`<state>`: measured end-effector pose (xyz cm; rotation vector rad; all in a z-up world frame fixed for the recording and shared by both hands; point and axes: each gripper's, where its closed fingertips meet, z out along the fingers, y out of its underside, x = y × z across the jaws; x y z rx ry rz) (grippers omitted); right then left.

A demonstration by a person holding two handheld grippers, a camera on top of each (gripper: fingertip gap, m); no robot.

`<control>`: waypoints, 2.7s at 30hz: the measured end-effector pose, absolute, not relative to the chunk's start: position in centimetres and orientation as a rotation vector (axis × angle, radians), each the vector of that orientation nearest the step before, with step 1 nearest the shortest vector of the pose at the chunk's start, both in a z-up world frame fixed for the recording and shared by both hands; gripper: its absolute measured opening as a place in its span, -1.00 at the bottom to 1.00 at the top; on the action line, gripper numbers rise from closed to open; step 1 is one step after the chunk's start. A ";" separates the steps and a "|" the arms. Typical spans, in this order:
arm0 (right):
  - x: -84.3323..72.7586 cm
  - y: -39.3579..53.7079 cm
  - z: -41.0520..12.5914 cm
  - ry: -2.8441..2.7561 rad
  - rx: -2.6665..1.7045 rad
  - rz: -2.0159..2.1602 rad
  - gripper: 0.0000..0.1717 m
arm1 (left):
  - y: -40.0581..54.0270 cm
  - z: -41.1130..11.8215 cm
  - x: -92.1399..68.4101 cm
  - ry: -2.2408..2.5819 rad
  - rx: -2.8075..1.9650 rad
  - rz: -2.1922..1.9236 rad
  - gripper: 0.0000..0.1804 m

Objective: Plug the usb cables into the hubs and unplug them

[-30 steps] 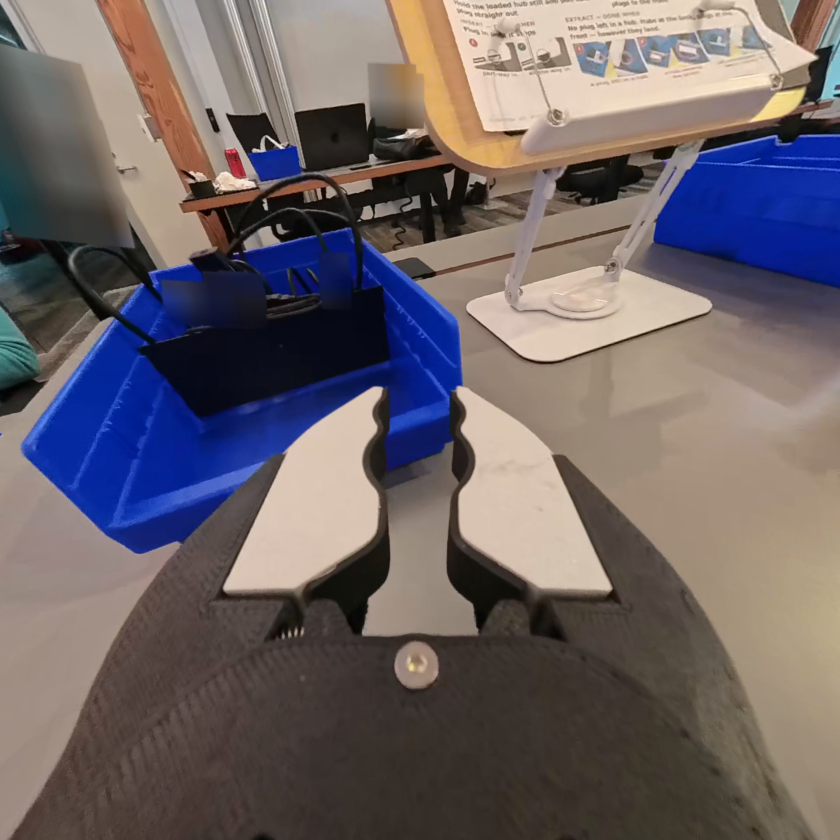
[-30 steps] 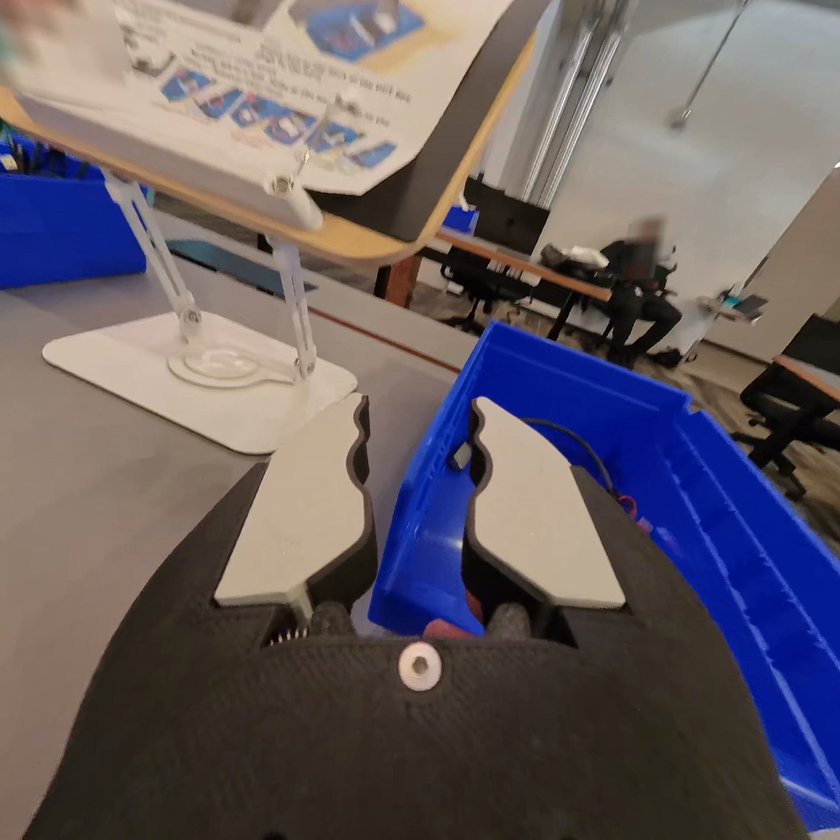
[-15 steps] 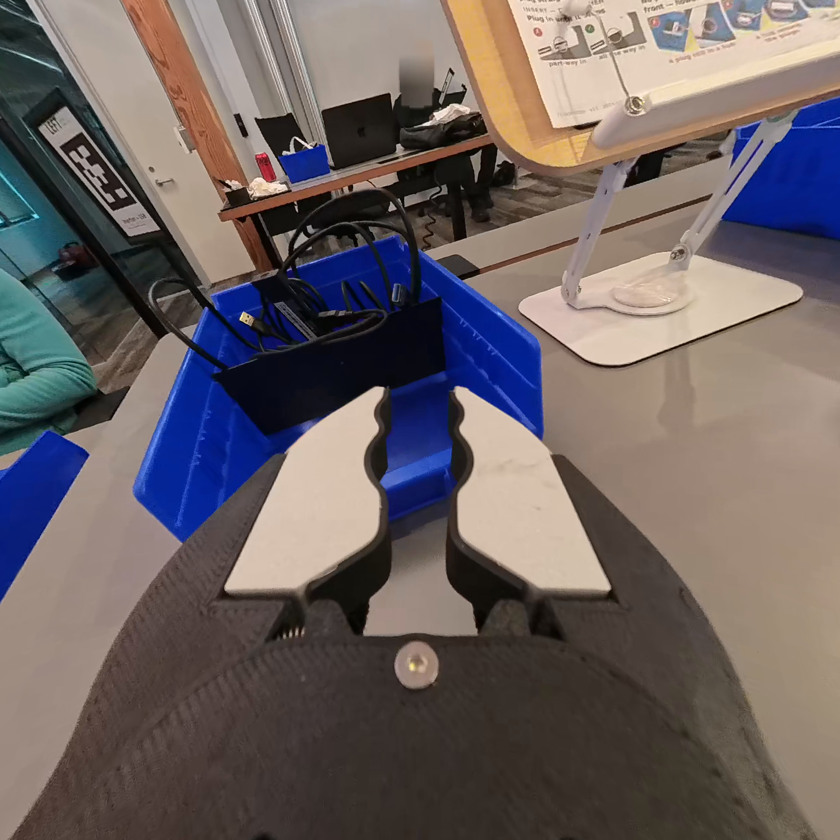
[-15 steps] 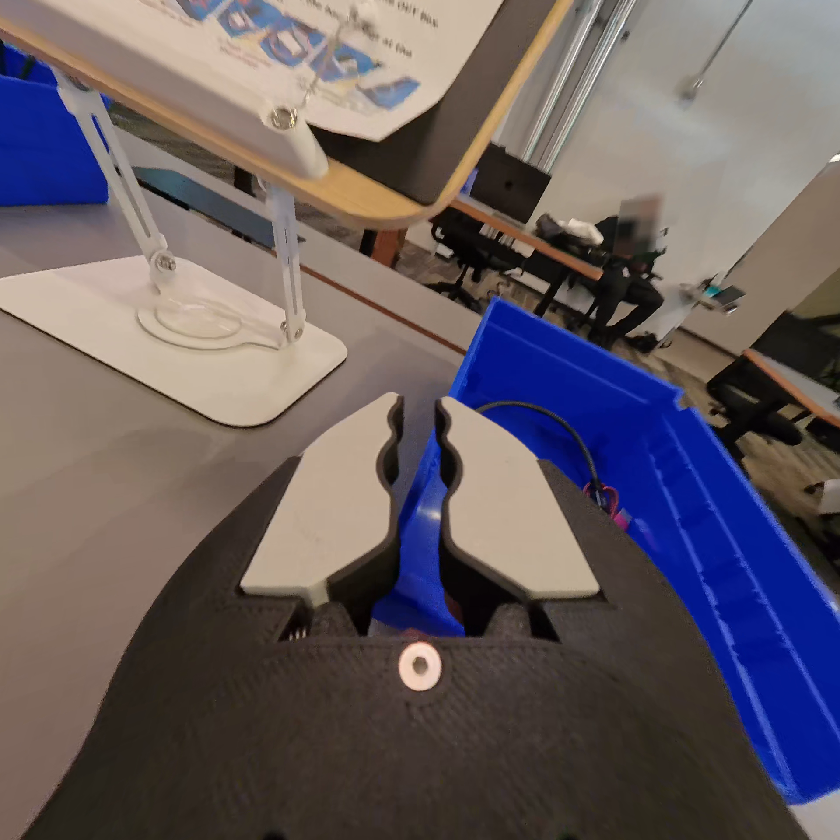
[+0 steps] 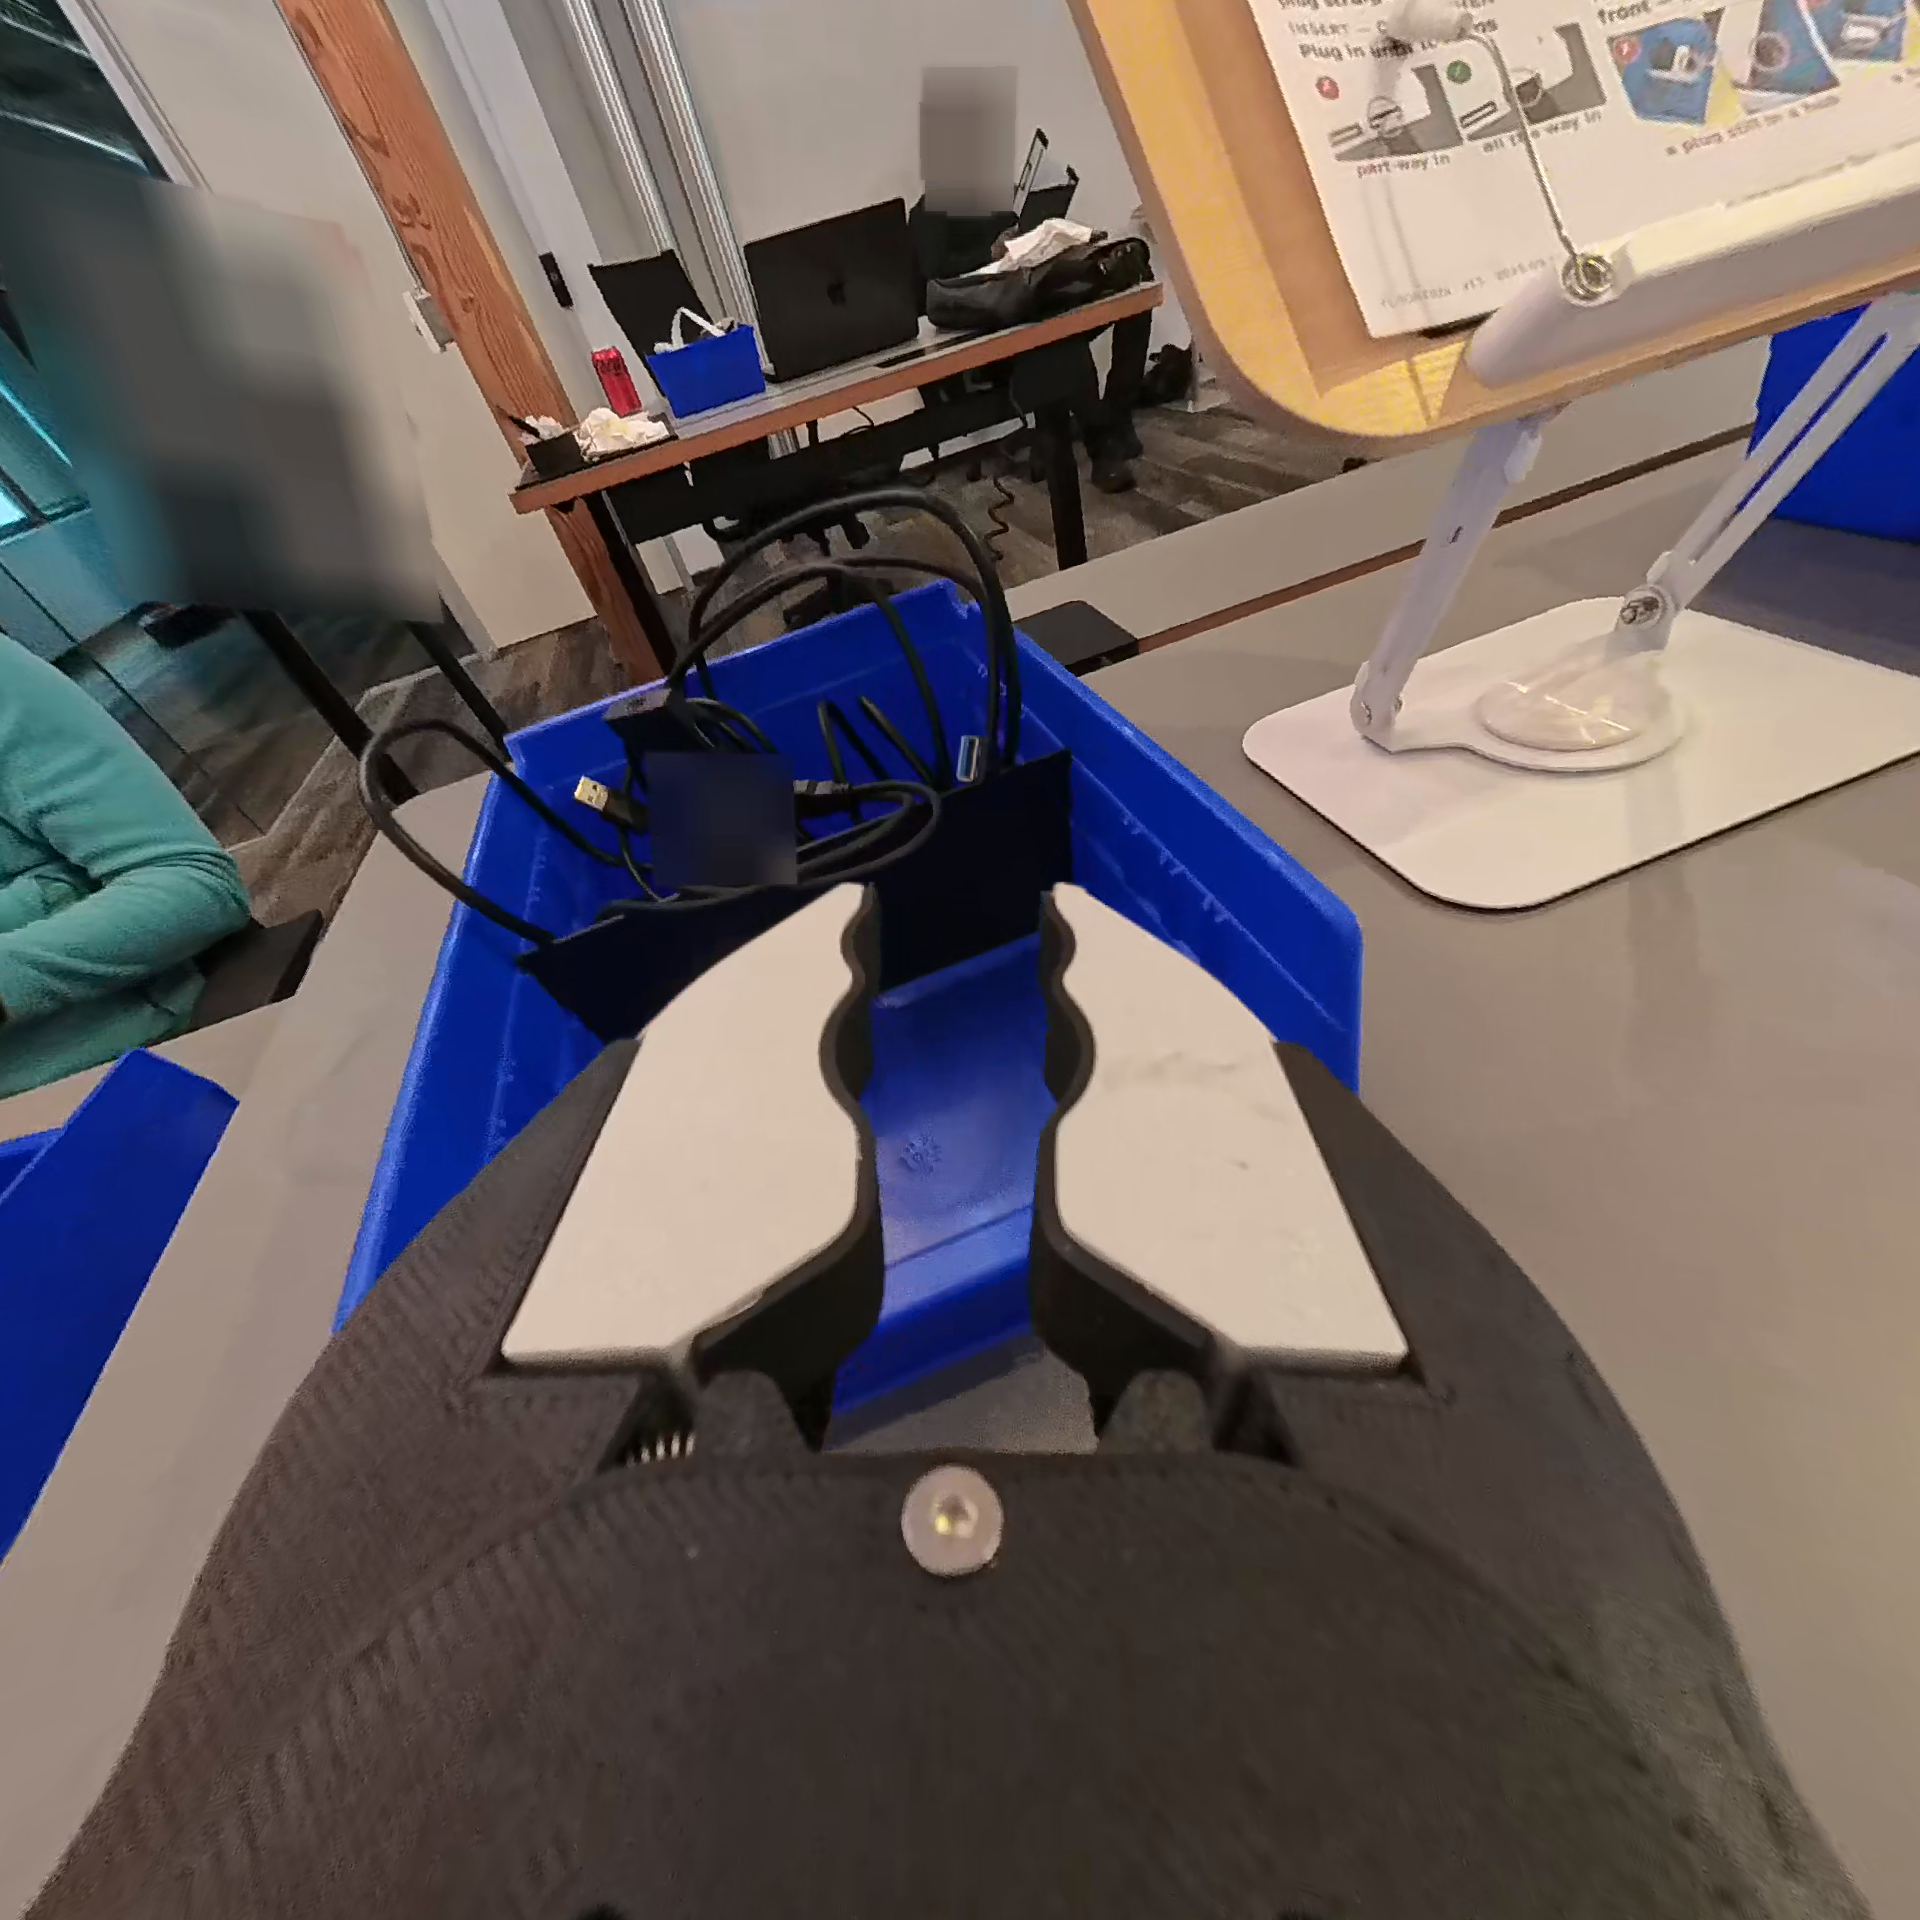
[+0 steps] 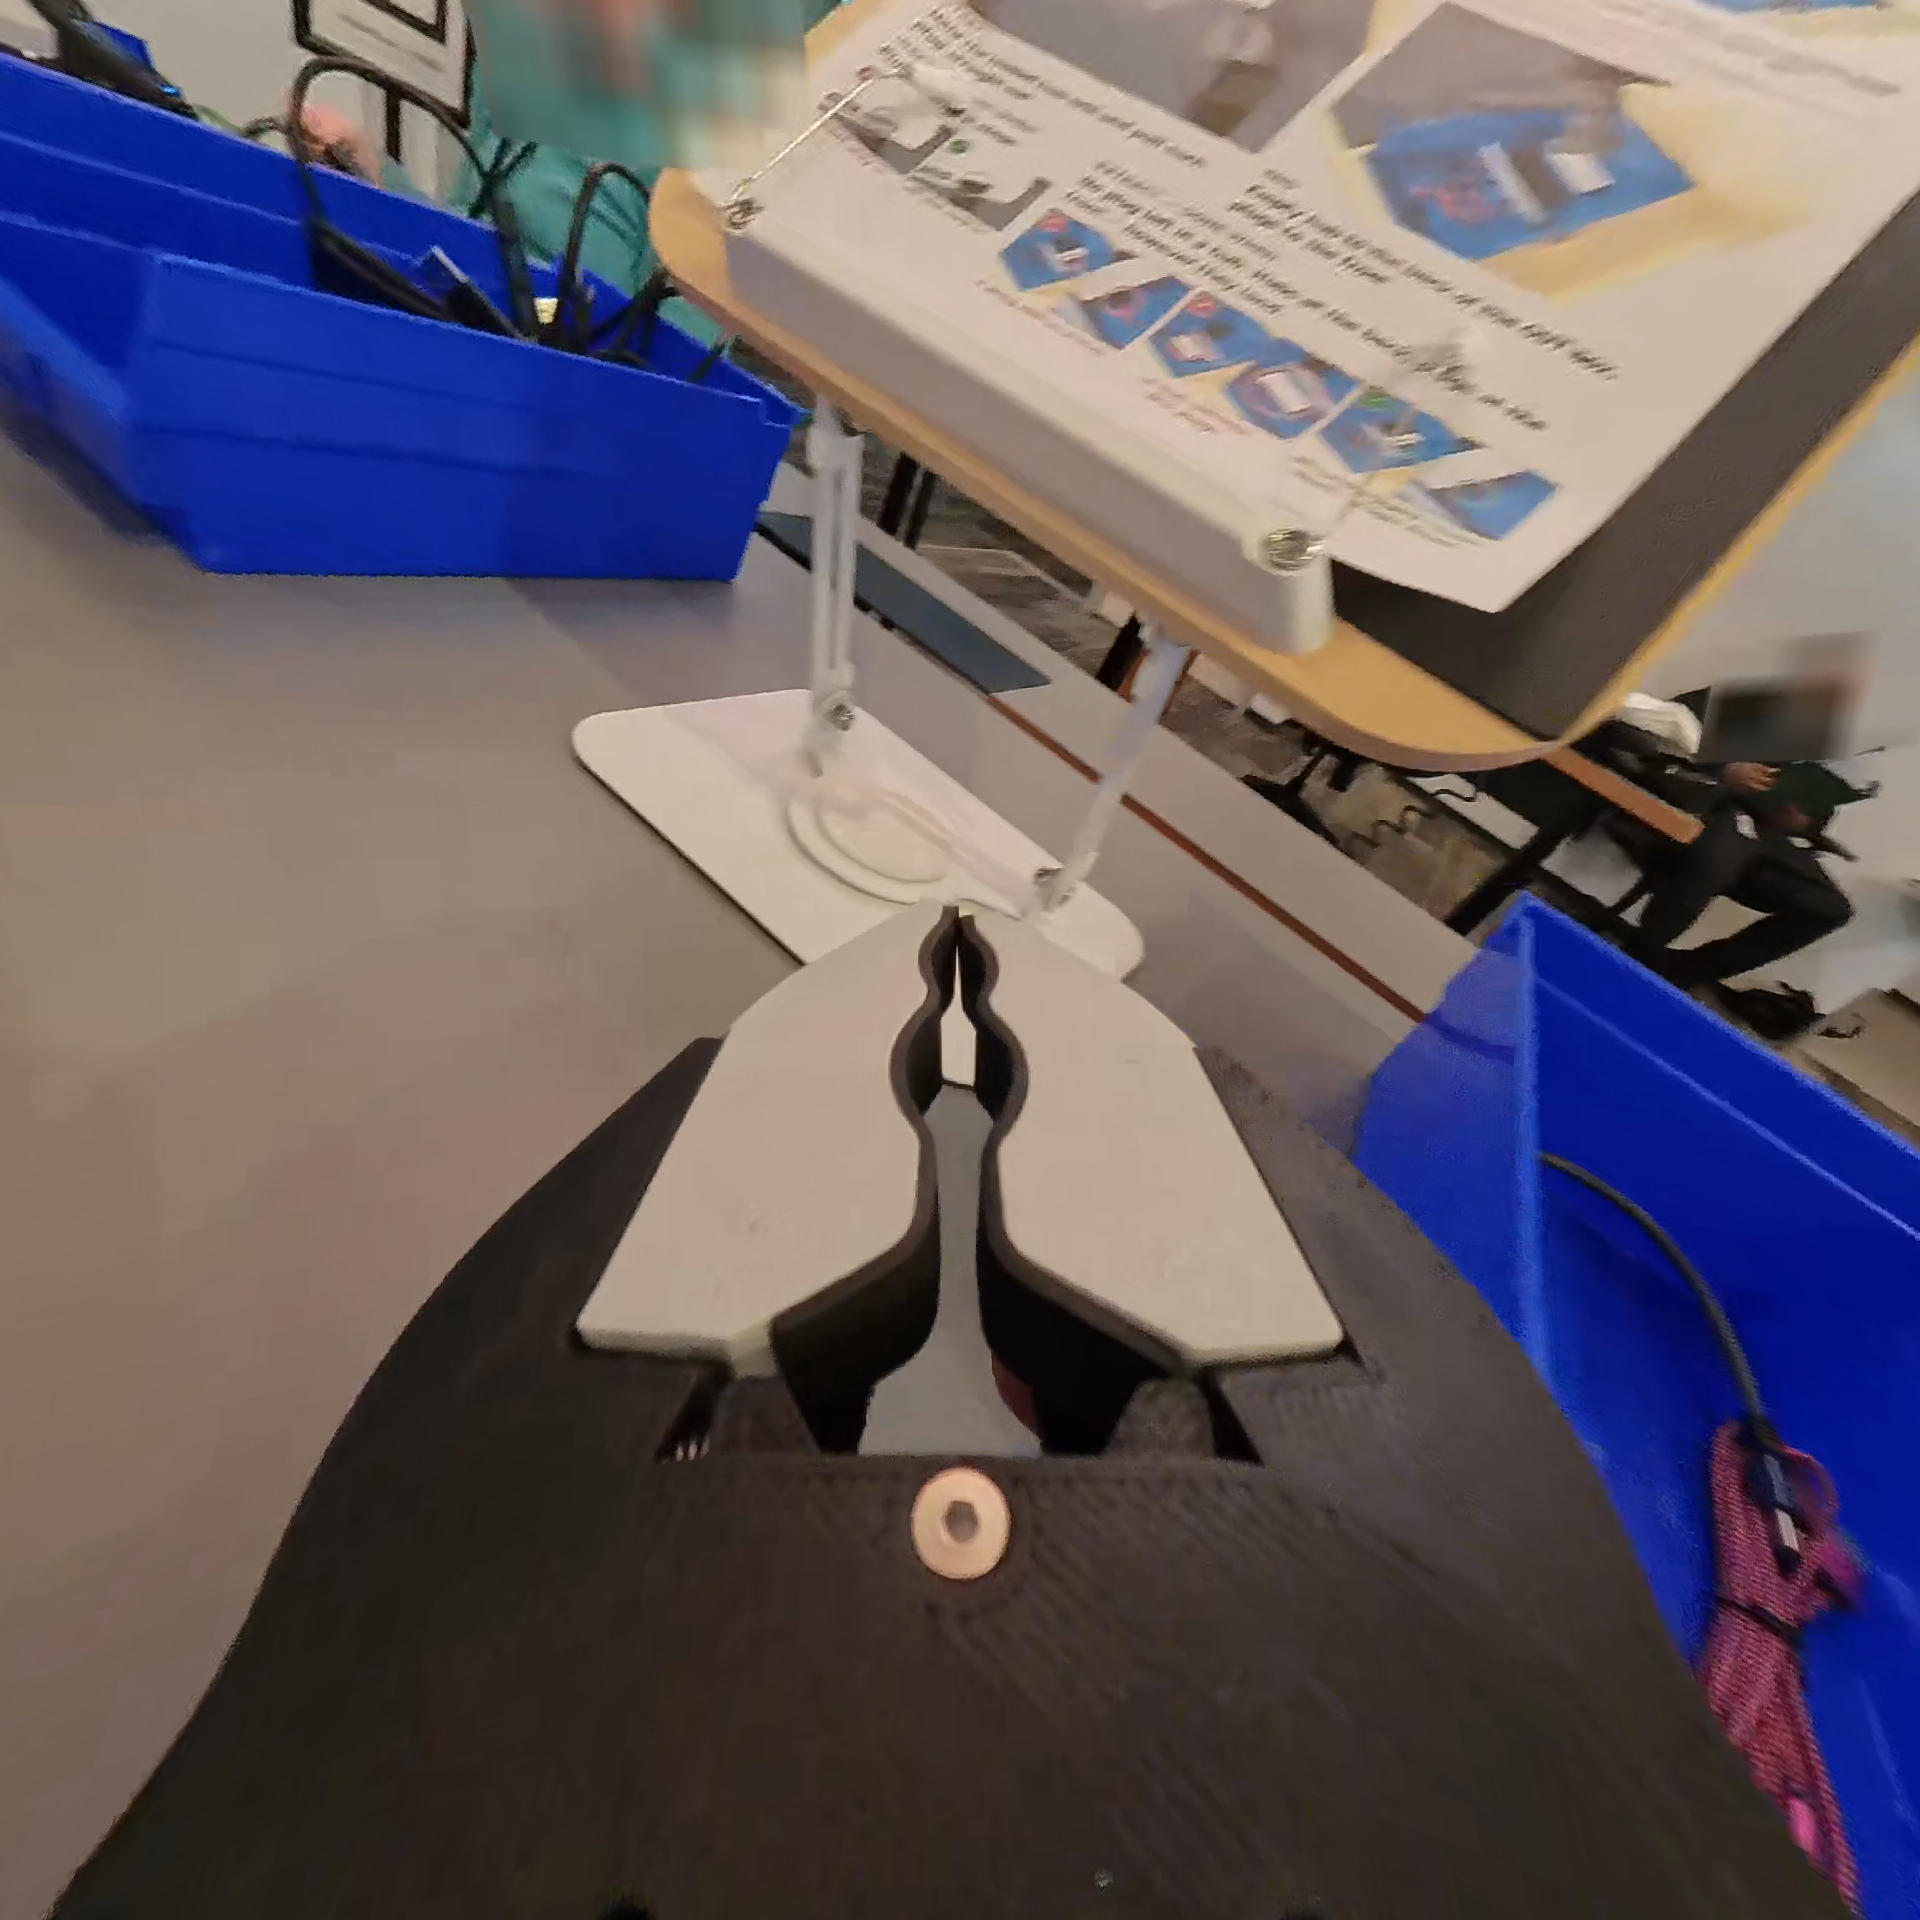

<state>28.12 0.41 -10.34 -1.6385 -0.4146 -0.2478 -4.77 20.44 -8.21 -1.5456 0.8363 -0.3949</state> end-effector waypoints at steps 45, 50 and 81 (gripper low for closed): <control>27.3 1.1 -11.9 -0.449 -1.670 -0.083 -0.97 | 41.2 -10.8 -2.5 1.248 -1.896 0.226 -0.49; 27.2 1.2 -12.1 -0.453 -1.676 -0.082 -0.97 | 40.5 -12.6 -1.7 1.343 -1.936 0.168 -0.77; 39.6 -2.9 -7.3 -0.156 -1.530 -0.600 -0.52 | 37.4 -7.1 -7.5 1.253 -1.798 0.044 -0.71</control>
